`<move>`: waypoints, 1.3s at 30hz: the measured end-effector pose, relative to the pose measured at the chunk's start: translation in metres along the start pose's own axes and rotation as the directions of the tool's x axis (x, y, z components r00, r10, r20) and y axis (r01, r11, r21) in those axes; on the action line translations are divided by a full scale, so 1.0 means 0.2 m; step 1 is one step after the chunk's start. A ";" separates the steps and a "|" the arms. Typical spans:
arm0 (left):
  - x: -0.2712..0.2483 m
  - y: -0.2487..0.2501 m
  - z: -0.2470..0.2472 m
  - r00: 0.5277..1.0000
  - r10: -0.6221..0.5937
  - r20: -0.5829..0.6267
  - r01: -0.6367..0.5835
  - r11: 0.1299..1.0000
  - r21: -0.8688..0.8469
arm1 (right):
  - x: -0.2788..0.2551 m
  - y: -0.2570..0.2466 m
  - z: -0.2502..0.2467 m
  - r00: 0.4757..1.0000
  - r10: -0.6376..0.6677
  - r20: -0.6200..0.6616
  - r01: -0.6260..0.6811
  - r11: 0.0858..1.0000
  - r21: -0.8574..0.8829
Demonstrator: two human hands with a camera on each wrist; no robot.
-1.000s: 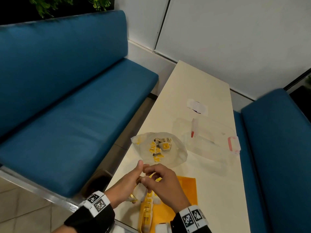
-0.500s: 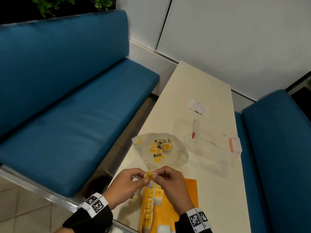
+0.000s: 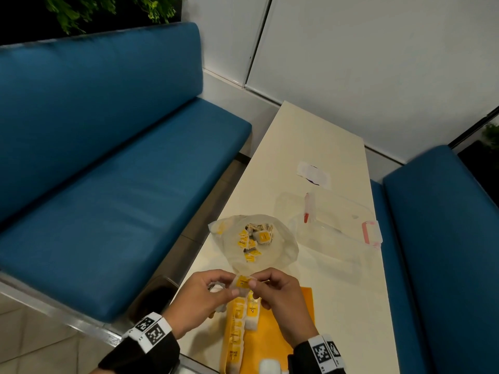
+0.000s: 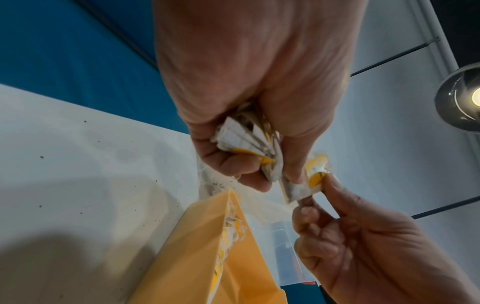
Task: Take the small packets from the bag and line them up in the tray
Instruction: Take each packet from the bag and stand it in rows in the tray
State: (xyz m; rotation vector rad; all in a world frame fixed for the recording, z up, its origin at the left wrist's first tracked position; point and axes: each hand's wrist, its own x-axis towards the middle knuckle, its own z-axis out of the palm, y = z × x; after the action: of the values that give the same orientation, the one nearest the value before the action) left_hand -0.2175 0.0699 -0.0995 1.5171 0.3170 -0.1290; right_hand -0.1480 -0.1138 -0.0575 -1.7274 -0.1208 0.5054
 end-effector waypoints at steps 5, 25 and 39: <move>0.00 -0.05 -0.03 0.998 -0.046 -0.044 0.048 0.998 0.030 | -0.03 0.02 -0.03 0.999 0.031 -0.022 -0.030 0.999 0.015; 0.05 0.00 0.08 0.997 0.062 0.052 -0.068 0.989 0.129 | -0.06 0.08 -0.02 0.994 0.109 0.011 -0.109 0.994 -0.019; 0.09 -0.18 0.07 0.988 -0.153 -0.013 0.147 0.923 0.356 | -0.03 0.37 -0.20 0.881 0.474 0.013 -0.445 0.836 -0.322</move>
State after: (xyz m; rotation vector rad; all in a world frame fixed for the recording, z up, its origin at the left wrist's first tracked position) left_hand -0.2097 0.0563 -0.1395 1.8503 0.4142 -0.3345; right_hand -0.1521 -0.1690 -0.1209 -2.0515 0.1679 0.9658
